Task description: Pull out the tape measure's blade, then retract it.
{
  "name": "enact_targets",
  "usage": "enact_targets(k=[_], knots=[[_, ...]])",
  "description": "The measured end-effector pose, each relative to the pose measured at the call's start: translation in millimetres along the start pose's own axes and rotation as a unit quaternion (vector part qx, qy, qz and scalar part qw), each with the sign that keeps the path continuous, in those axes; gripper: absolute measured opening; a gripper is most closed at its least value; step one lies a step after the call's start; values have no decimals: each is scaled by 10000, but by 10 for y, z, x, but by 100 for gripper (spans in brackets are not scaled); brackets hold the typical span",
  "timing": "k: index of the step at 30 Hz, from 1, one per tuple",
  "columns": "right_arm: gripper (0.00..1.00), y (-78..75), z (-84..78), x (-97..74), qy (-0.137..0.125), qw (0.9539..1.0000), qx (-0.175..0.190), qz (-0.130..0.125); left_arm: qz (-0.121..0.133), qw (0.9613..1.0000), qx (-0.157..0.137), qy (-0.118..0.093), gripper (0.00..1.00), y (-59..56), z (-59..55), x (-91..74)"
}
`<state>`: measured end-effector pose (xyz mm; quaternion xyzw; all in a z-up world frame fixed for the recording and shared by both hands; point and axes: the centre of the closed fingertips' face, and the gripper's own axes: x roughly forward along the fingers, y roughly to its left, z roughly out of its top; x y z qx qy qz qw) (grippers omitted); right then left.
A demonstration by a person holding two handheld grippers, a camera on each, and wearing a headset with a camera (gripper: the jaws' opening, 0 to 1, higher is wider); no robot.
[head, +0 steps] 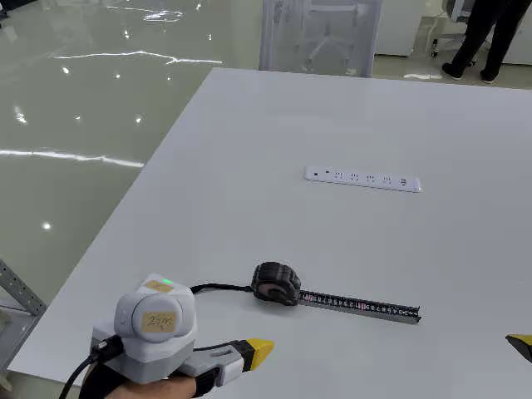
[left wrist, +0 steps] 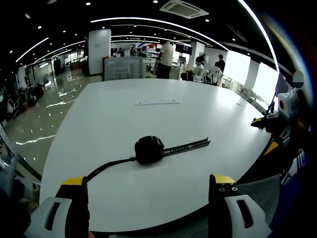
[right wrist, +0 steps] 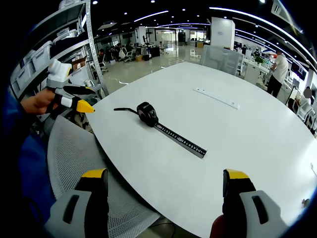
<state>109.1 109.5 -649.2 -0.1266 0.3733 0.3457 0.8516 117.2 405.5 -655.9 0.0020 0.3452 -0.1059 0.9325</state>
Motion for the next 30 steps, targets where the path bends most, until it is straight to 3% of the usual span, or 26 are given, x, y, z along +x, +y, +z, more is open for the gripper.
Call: enact_targets(k=[14,23,30], knots=[[91,-235,-71,314,203,9995,-193,113,-36,9998,-124,150,95,-92,-49,343],[90,-314,-193,522,404,9984,-299,258,38,9999,-48,85,95,-166,-23,538],[89,-383,-229,703,558,9968,-423,394,126,9998,103,132,94,-161,-46,675]])
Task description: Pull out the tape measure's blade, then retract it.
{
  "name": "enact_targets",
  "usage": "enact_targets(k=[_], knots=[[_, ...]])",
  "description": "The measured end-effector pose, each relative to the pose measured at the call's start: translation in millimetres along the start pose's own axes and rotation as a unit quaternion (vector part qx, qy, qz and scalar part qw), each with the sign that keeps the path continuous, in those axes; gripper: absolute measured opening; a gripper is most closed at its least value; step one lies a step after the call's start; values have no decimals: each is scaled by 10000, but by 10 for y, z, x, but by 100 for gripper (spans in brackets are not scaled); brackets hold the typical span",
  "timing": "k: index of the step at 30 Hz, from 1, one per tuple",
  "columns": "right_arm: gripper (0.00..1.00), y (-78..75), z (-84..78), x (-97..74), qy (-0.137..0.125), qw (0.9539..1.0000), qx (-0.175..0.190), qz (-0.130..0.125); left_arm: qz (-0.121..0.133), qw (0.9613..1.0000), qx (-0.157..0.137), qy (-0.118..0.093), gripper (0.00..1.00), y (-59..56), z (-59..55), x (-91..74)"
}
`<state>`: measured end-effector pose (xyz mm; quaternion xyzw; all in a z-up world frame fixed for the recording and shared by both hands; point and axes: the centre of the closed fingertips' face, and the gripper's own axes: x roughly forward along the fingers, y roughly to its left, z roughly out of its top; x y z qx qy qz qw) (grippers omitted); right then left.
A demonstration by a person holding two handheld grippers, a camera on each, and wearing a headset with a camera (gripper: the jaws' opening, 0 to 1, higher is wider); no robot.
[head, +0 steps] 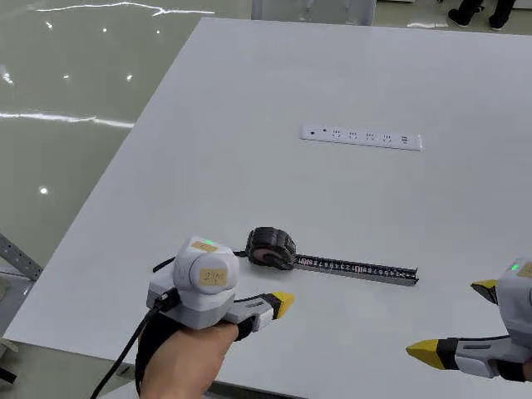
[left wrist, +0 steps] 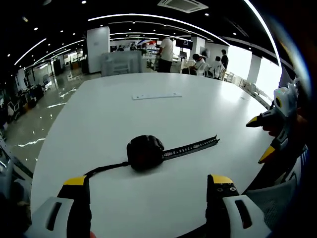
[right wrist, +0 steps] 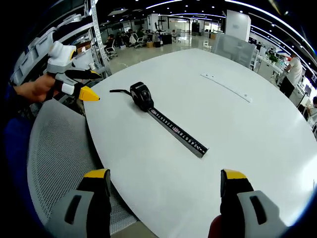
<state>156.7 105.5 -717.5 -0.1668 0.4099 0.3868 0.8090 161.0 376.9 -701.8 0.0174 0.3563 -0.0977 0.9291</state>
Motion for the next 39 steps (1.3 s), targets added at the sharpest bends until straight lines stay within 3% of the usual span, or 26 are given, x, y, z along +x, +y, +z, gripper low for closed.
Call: enact_targets(k=[18,25,39], knots=[[82,-305,43,321,321,9977,-581,153,-25,10000,56,16,92,-39,125,419],[80,-333,95,389,430,9960,-750,246,9,10000,-5,36,91,6,147,559],[72,-477,69,653,694,9866,-1386,518,75,9995,-284,105,87,48,125,831]])
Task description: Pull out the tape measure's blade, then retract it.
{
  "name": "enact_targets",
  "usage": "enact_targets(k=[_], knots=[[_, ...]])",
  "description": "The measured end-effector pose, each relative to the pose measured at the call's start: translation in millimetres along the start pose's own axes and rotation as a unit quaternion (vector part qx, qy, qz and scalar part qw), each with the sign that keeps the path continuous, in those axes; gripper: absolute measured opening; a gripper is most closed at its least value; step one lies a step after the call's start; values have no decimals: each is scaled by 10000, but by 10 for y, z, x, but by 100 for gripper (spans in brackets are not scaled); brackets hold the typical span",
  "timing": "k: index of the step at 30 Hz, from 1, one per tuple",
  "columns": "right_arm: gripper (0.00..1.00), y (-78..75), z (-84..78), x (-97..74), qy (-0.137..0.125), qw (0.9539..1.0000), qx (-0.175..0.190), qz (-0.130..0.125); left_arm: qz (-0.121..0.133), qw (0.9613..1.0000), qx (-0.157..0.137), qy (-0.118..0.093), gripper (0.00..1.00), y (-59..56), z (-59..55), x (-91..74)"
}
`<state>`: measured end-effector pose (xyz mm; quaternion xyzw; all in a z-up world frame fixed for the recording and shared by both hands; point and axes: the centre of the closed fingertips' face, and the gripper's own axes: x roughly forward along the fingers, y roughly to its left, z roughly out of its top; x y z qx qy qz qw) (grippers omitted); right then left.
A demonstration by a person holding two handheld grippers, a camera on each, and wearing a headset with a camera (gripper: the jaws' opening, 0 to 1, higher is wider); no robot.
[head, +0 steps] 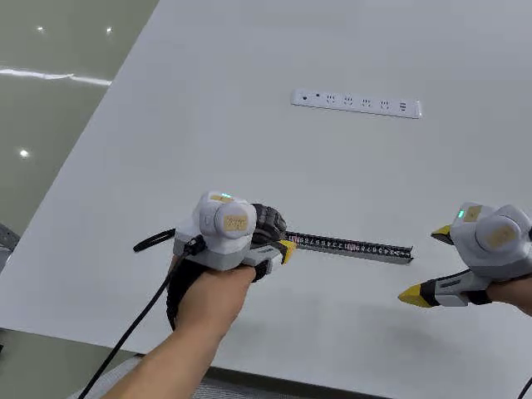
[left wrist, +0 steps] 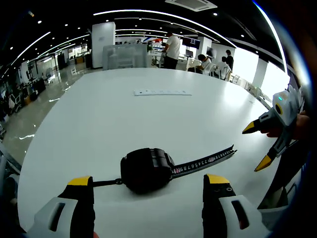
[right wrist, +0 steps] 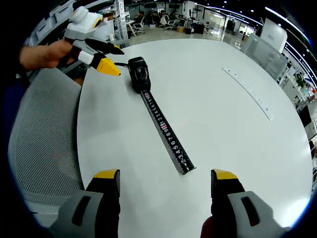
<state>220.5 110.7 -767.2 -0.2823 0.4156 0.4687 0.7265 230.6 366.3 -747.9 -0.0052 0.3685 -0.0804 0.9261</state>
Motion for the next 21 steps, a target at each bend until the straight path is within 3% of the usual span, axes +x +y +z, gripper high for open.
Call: enact_targets(k=[13,21], knots=[[60,-141,-34,188,212,9981,-524,246,27,9998,-164,79,83,16,0,220],[51,-181,-78,268,374,9935,-1006,386,60,9996,-270,67,81,29,-35,357]])
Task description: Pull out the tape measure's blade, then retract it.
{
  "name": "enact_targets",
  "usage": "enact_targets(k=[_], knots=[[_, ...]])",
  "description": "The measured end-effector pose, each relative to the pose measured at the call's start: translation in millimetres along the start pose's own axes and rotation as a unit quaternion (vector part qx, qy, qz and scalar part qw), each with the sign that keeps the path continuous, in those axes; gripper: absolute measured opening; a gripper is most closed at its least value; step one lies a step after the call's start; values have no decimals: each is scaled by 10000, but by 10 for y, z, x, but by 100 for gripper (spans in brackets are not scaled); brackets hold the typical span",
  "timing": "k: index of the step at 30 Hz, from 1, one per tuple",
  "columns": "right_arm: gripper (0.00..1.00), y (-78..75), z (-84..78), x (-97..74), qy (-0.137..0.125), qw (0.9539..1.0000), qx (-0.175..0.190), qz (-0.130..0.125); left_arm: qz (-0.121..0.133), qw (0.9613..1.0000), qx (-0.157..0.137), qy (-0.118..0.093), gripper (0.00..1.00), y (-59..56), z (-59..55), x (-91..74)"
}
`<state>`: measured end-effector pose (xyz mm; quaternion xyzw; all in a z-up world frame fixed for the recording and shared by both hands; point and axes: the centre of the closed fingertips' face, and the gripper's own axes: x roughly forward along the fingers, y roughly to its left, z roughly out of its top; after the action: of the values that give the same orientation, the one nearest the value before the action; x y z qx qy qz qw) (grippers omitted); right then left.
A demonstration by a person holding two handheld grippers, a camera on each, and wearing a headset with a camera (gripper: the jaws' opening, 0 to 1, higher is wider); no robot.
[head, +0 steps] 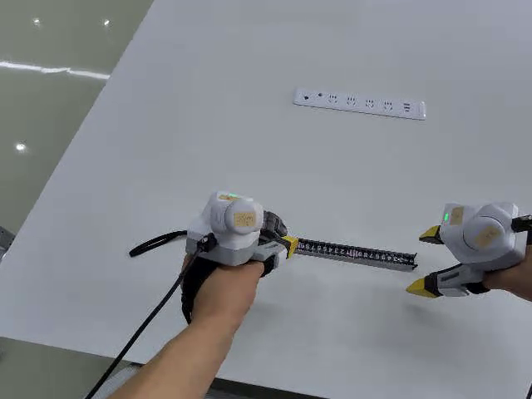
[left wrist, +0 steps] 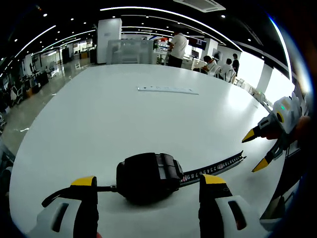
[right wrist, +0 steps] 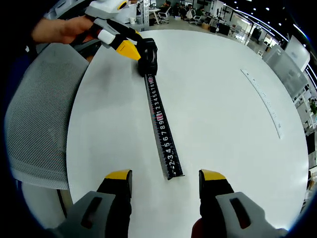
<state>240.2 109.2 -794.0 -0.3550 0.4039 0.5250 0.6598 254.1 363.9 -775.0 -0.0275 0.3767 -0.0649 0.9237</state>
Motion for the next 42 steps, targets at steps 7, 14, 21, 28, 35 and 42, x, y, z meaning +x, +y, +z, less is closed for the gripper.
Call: enact_targets(k=[7,14,21,28,35,42], knots=[[45,-45,-12,72,25,9996,-241,155,8,10000,-23,32,79,-6,-5,66],[38,-122,-80,136,143,9983,-471,307,-6,10000,-66,44,78,-11,17,131],[32,-112,-109,159,215,9968,-621,453,-25,9999,-120,70,77,-20,2,171],[25,-94,-134,218,223,9955,-721,578,-17,9998,-167,128,75,-14,-37,204],[20,-114,-140,246,193,9952,-736,612,-33,9997,-218,141,74,-21,-48,219],[16,-111,-138,249,179,9946,-793,643,-25,9997,-231,120,72,-10,-33,221]])
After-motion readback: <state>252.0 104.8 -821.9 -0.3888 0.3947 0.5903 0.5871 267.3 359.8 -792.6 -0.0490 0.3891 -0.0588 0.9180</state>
